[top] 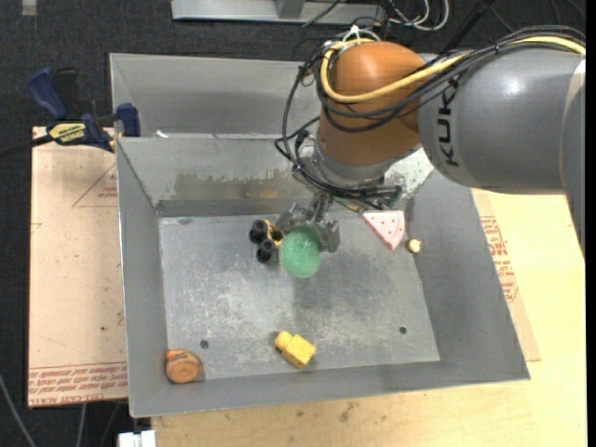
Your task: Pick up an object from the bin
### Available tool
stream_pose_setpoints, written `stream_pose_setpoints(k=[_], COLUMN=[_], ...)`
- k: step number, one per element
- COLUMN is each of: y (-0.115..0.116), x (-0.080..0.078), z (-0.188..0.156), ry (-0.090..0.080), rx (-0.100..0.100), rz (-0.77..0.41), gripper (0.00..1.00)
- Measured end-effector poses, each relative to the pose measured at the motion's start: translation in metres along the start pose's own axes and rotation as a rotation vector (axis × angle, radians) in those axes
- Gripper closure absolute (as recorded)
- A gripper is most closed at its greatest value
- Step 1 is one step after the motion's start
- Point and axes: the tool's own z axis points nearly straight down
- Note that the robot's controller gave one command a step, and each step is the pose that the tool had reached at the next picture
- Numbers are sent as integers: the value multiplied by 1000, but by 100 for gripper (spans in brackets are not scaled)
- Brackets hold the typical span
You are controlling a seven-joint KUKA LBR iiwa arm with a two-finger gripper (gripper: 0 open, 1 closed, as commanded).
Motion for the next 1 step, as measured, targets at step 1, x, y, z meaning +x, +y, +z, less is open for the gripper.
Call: stream_pose_setpoints(k=[1], y=[0], x=[0], z=[0], ry=[0], rx=[0], rz=[0], gripper=[100])
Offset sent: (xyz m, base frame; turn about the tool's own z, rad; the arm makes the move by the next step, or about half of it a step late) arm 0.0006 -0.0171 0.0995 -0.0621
